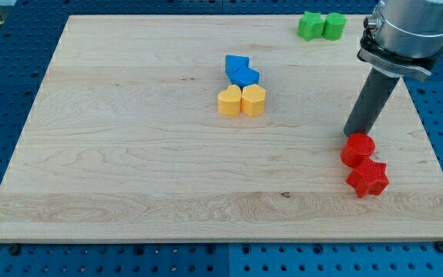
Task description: Place the red circle towards the top of the red star
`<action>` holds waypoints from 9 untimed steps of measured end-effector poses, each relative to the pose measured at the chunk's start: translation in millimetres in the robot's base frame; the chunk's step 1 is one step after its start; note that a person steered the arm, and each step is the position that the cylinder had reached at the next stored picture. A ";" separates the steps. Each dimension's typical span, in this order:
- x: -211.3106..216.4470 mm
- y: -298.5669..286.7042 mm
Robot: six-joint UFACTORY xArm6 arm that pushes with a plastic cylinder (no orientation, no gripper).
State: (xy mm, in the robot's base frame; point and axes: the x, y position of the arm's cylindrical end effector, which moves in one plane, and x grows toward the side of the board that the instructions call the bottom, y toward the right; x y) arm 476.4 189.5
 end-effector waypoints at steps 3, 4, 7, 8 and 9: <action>3.1 -42.0; 9.2 -40.7; 41.0 -22.7; 41.0 -26.8; 53.1 -28.4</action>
State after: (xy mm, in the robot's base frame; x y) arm 529.5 161.0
